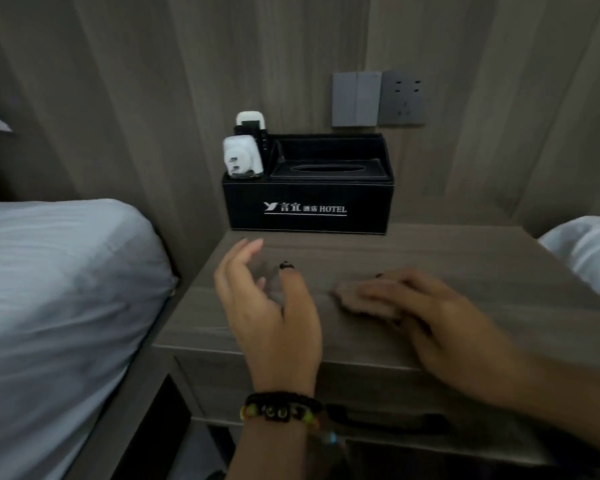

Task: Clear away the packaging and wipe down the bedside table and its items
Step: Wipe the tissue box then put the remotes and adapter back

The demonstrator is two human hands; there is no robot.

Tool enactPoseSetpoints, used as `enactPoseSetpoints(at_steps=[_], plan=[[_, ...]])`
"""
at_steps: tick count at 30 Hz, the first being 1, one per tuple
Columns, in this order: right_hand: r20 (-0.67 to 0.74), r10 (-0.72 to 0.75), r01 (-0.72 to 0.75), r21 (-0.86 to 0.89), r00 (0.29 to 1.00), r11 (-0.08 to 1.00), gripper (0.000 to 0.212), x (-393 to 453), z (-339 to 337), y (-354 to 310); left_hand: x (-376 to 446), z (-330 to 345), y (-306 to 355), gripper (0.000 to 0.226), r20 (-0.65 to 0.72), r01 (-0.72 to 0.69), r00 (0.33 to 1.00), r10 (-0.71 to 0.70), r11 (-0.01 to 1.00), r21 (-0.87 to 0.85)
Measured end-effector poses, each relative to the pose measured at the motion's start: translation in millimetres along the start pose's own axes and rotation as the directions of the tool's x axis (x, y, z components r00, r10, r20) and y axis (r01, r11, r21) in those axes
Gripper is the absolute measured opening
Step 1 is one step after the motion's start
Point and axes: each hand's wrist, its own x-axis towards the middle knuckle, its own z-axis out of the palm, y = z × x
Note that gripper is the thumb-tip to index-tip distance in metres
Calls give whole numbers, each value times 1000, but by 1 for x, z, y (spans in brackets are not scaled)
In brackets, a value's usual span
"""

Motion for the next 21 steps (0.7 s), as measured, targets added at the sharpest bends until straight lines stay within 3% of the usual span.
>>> enactPoseSetpoints(at_steps=[4, 6, 9, 10, 12, 14, 16, 18, 21], plan=[[19, 60, -61, 46, 998, 997, 46, 65, 48, -5, 14, -30, -4, 27, -158, 27, 986, -48, 991, -133], [-4, 246, -246, 8, 969, 969, 40, 109, 70, -10, 21, -46, -7, 26, -251, 9, 967, -52, 986, -166], [-34, 505, -506, -118, 862, 855, 45, 148, 98, -41, 27, -67, -11, 26, -366, -52, 930, -34, 974, -222], [-33, 507, -507, -131, 861, 852, 46, 149, 105, -58, 27, -71, -10, 26, -388, -79, 921, -18, 969, -233], [45, 360, -348, -169, 932, 922, 48, 131, 113, -92, 26, -76, -10, 28, -394, -110, 919, 7, 965, -240], [140, 163, -141, -155, 977, 978, 54, 97, 106, -113, 24, -76, -11, 28, -364, -131, 930, 44, 967, -217], [170, 56, -37, -110, 984, 993, 63, 61, 84, -108, 20, -72, -10, 28, -287, -131, 955, 80, 978, -162], [142, 44, -31, -92, 989, 995, 68, 31, 57, -82, 12, -63, -8, 29, -140, -122, 985, 106, 987, -108], [-30, 189, -191, -151, 982, 970, 65, -9, 17, -24, -7, -44, 1, 32, 187, -51, 981, 59, 998, -46]])
